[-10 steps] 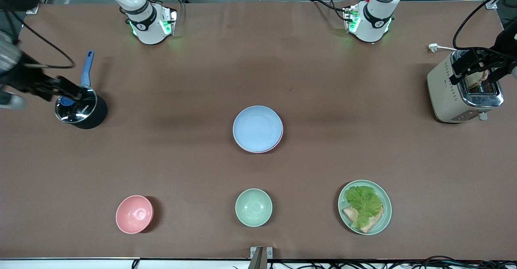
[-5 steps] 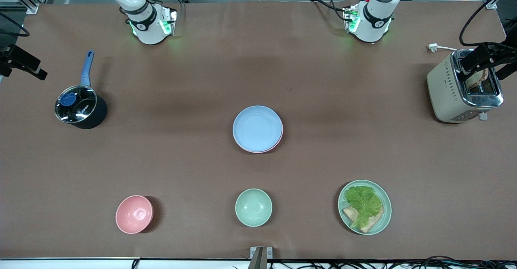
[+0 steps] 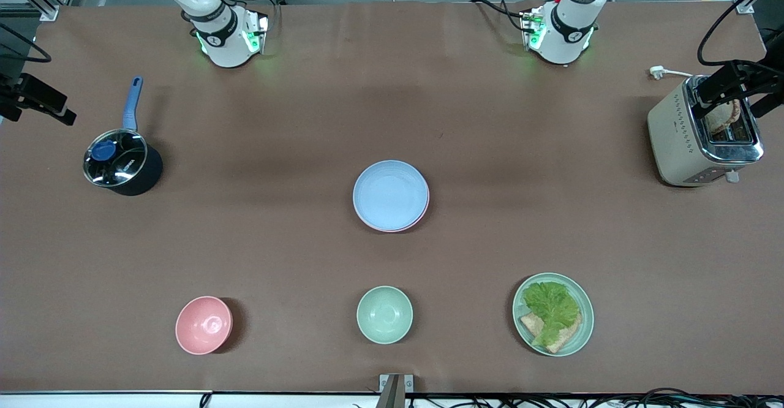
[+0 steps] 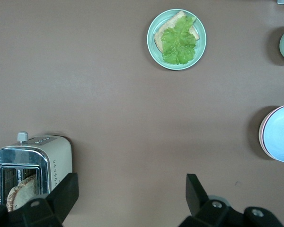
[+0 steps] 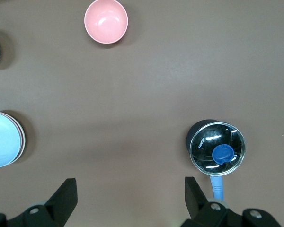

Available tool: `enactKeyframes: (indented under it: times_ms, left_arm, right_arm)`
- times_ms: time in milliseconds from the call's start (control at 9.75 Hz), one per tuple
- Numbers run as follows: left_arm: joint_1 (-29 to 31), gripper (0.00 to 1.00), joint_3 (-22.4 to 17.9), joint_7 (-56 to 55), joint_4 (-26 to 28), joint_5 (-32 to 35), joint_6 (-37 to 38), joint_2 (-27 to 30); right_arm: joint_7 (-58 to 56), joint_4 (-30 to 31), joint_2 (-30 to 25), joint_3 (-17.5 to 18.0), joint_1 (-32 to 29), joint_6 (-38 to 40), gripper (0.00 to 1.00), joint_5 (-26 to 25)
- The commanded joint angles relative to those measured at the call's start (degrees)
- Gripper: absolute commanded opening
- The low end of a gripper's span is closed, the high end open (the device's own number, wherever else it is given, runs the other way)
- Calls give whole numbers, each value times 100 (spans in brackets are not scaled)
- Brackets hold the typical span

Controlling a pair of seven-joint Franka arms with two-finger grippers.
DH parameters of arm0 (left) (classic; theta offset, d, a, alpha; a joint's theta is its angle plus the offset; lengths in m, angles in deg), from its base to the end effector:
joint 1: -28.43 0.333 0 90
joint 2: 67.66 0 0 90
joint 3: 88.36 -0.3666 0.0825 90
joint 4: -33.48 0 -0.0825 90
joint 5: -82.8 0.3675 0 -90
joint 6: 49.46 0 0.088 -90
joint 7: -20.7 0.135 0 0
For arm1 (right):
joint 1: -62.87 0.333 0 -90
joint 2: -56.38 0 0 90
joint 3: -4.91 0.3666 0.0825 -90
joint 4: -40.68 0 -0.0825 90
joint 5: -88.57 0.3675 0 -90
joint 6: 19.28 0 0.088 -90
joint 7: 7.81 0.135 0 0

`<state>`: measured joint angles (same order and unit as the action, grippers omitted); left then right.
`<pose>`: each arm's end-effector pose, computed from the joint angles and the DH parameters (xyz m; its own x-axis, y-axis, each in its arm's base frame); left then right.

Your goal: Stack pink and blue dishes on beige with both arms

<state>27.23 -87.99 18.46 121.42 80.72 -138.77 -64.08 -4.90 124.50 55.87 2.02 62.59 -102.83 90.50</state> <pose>0.5160 -0.0192 0.6954 0.9963 0.0113 0.0848 0.0080 -0.9992 0.0391 0.5226 -0.0242 0.6905 0.9948 -0.1021 0.0025 -0.1020 -0.9942 -0.0341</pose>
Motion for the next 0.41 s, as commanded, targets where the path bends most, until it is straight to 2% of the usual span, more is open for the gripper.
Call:
enactKeyframes:
  times_ms: [0,308]
  left_arm:
    - [-47,100,-28,83,66,-2,107,-86]
    - [-39,100,-28,75,66,-2,107,-77]
  right_arm:
    - [-72,-85,15,61,-68,119,100,-123]
    - [-54,-85,15,61,-42,119,100,-123]
